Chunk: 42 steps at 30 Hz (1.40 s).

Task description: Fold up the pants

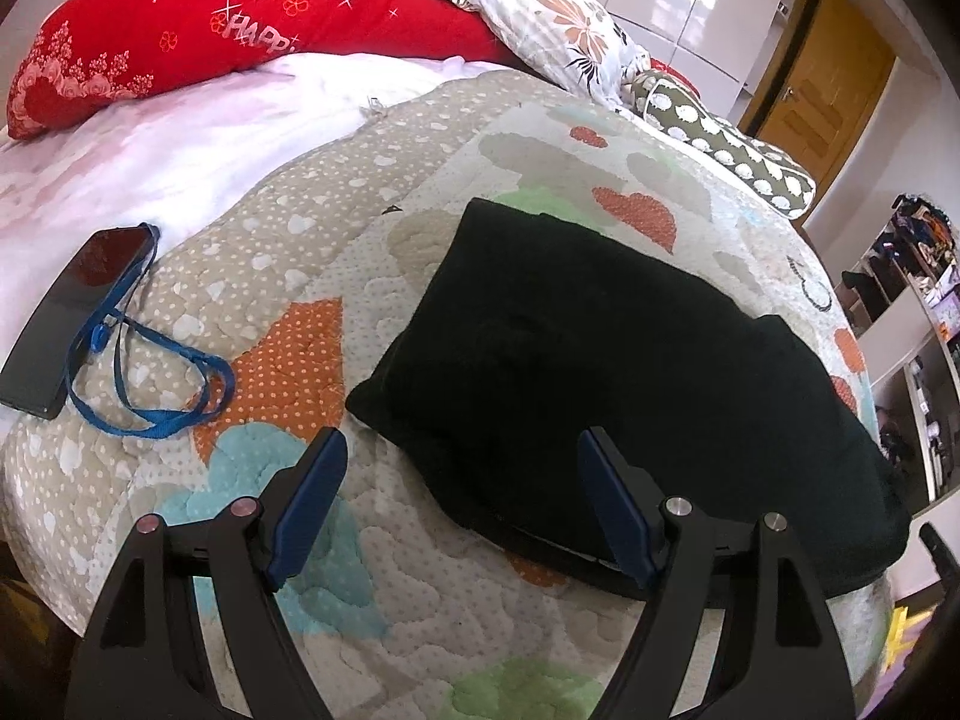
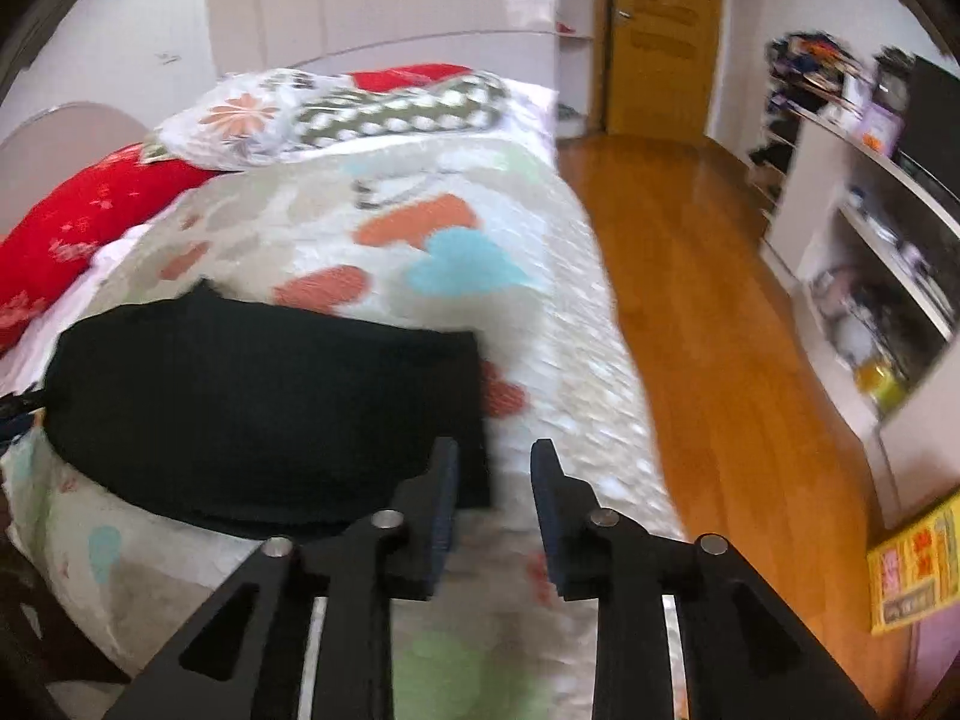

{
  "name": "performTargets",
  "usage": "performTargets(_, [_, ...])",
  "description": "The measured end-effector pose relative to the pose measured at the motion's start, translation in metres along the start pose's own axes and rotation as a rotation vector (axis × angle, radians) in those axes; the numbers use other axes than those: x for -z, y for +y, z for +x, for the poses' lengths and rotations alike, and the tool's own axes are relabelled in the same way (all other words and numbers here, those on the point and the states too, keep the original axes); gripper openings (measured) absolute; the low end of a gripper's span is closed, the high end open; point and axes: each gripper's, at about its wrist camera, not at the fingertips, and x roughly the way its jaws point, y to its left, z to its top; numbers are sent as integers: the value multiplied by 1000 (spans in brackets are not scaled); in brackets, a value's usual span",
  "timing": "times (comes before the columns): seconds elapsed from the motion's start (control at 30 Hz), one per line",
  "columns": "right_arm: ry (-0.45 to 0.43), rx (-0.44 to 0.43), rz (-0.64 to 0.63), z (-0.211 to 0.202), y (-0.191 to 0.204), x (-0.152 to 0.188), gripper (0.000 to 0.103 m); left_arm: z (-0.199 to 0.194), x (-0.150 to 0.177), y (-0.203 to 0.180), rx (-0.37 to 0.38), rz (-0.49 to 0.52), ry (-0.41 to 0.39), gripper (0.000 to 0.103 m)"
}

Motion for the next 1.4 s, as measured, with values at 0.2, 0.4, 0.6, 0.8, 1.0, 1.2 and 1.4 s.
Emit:
performTargets(0.2, [-2, -79, -16, 8, 23, -4, 30, 14, 4, 8, -16, -10, 32, 79])
performTargets(0.4, [124, -124, -19, 43, 28, 18, 32, 13, 6, 7, -17, 8, 38, 82])
performTargets(0.6, [106, -197, 59, 33, 13, 33, 35, -19, 1, -23, 59, 85, 1, 82])
performTargets(0.8, [114, -297, 111, 9, 5, 44, 58, -19, -9, -93, 239, 230, 72, 86])
performTargets(1.0, [119, -328, 211, 22, -2, 55, 59, 14, -2, -207, 473, 424, 245, 86])
performTargets(1.2, [82, -370, 258, 33, 0, 58, 72, 42, 15, -324, 584, 630, 363, 86])
performTargets(1.4, [13, -379, 310, 36, 0, 63, 80, 63, 27, -406, 596, 815, 390, 86])
